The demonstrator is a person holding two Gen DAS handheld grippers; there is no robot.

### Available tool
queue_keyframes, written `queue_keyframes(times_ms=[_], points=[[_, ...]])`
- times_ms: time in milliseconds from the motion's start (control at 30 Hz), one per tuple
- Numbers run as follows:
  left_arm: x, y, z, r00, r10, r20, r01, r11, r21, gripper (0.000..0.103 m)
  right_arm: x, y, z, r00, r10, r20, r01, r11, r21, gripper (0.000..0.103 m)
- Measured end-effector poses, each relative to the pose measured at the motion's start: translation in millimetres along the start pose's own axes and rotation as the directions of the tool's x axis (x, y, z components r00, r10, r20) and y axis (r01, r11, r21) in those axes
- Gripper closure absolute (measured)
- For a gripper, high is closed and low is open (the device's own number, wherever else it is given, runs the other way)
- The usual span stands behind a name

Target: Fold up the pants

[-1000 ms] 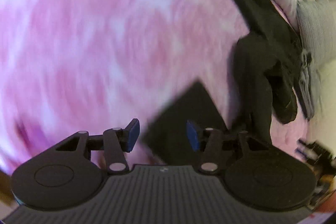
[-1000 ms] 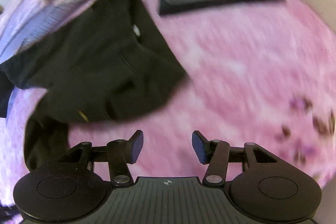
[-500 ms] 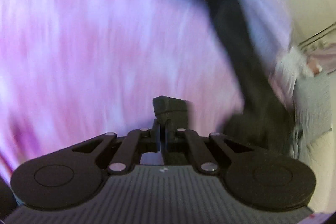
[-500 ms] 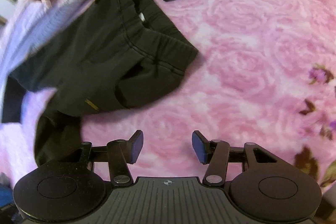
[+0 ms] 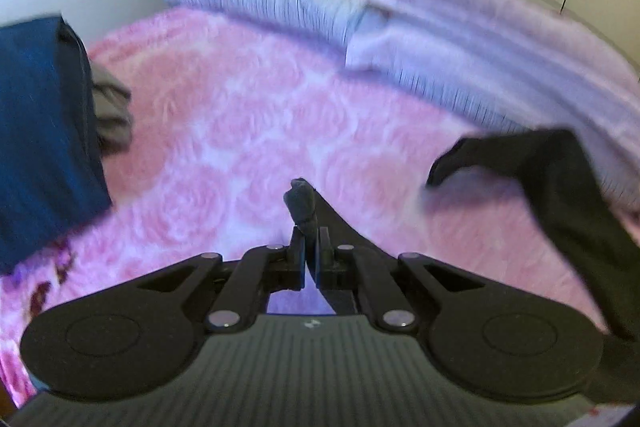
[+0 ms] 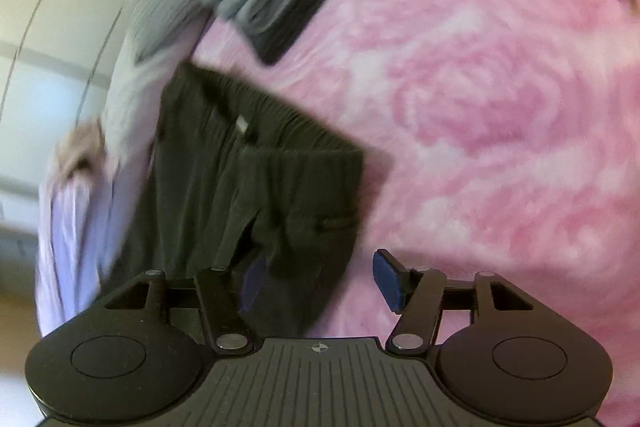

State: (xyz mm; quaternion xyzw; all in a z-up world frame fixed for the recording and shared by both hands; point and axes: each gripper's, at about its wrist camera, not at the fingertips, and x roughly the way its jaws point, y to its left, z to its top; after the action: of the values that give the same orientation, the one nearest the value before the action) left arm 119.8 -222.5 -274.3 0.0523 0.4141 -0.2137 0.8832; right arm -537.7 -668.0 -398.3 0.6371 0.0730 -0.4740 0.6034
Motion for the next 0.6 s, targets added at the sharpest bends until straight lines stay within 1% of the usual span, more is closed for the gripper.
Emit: queue_keyframes(times_ms=[100,133,167,200,233,267,333,400,467,533,600], points=[[25.0,1.3,-8.1,0.999,0.022,-0.049,-0.021,0.999,0.028,0.101,10.4,2.6,-2.1,0.997,0.05,0.065,-0.051,0.999,0.005,0.046],[33.6,3.7,-7.4,0.997,0.028,-0.067,-0.025,0.999,0.034,0.101,14.9,5.7,-2.0,0.996,0.051,0.074,-0.051,0.999,0.009,0.047],[42.8,7.2,-3.9,0.996,0.029,-0.087,-0.026,0.999,0.039,0.101,18.0,8.7,-3.2,0.995,0.052,0.086,-0.054,0.998,0.013,0.056],[46.5,9.1,-1.6,0.995,0.024,-0.097,-0.02,0.999,0.041,0.101,21.0,13.0,-4.1,0.995,0.054,0.081,-0.055,0.998,0.013,0.092],[48.2,10.6,1.8,0.995,0.019,-0.101,-0.014,0.999,0.047,0.1,20.8,19.8,-5.7,0.997,0.038,0.068,-0.039,0.999,0.015,0.095],[50.0,12.5,7.7,0.995,0.012,-0.1,-0.007,0.999,0.05,0.099,13.4,30.0,-7.4,0.997,0.022,0.069,-0.022,1.0,0.007,0.095],[44.8,16.1,20.1,0.995,-0.014,-0.103,0.02,0.998,0.056,0.098,-12.7,52.1,-9.0,0.997,0.028,0.068,-0.026,0.999,-0.028,0.097],[33.4,23.7,33.0,0.995,-0.038,-0.091,0.046,0.995,0.086,0.098,-52.5,77.7,-12.2,0.999,0.026,0.037,-0.024,0.998,-0.066,0.099],[12.4,41.6,42.1,0.997,-0.037,-0.068,0.044,0.995,0.094,0.098,-91.8,96.4,-22.1,1.0,-0.03,0.008,0.031,0.989,-0.144,0.099],[-5.4,66.8,42.8,0.997,-0.008,-0.072,0.013,0.998,0.065,0.098,-118.0,92.7,-36.9,0.995,-0.093,-0.024,0.089,0.986,-0.14,0.099],[-18.9,94.8,30.3,0.994,0.036,-0.105,-0.029,0.998,0.062,0.098,-132.1,74.9,-58.9,0.982,-0.177,-0.065,0.169,0.979,-0.113,0.099]])
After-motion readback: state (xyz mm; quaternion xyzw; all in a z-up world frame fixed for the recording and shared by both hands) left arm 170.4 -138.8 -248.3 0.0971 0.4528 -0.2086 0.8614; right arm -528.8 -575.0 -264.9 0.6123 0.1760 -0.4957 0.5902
